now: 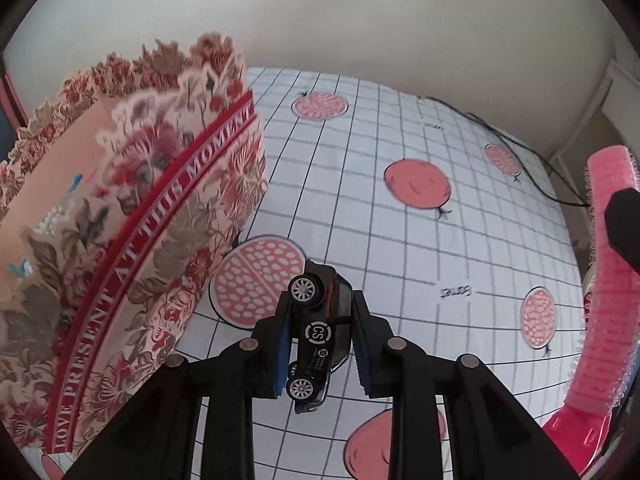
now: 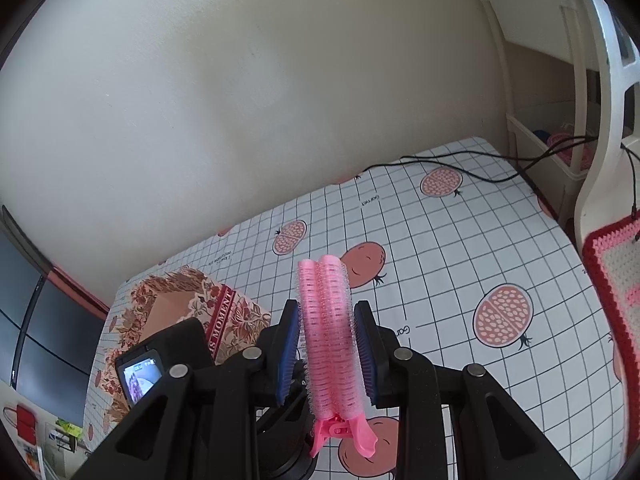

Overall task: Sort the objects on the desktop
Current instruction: 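Carry the toy car and pink roller over the pink box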

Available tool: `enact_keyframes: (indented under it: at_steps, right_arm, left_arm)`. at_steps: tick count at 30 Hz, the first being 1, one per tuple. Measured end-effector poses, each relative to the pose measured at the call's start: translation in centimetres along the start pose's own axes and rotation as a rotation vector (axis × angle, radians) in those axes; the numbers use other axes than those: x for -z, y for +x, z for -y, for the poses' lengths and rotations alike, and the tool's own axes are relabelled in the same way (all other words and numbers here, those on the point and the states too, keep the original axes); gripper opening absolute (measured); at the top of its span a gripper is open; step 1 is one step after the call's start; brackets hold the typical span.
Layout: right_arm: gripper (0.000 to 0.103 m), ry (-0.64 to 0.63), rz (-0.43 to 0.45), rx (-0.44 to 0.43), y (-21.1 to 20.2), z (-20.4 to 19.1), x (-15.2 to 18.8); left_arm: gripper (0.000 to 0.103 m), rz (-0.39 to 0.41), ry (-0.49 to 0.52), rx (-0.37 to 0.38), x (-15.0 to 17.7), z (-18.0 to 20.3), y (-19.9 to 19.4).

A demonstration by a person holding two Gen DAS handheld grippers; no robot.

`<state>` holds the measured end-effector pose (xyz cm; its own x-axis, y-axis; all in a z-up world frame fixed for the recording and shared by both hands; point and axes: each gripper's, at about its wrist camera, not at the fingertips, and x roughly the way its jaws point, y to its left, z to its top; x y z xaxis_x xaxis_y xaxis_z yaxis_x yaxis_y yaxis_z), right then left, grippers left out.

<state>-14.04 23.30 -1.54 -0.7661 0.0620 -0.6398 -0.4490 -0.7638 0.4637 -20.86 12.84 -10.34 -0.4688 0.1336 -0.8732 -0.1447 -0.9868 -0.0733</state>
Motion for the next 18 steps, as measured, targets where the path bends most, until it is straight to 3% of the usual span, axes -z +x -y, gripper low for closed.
enact_keyframes:
  at_steps: [18]
  right_arm:
    - [0.03,-0.027,0.217,-0.038,-8.1,-0.8,-1.9]
  left_arm:
    - [0.028,0.277,-0.007,0.083,-3.5,-0.5,-11.4]
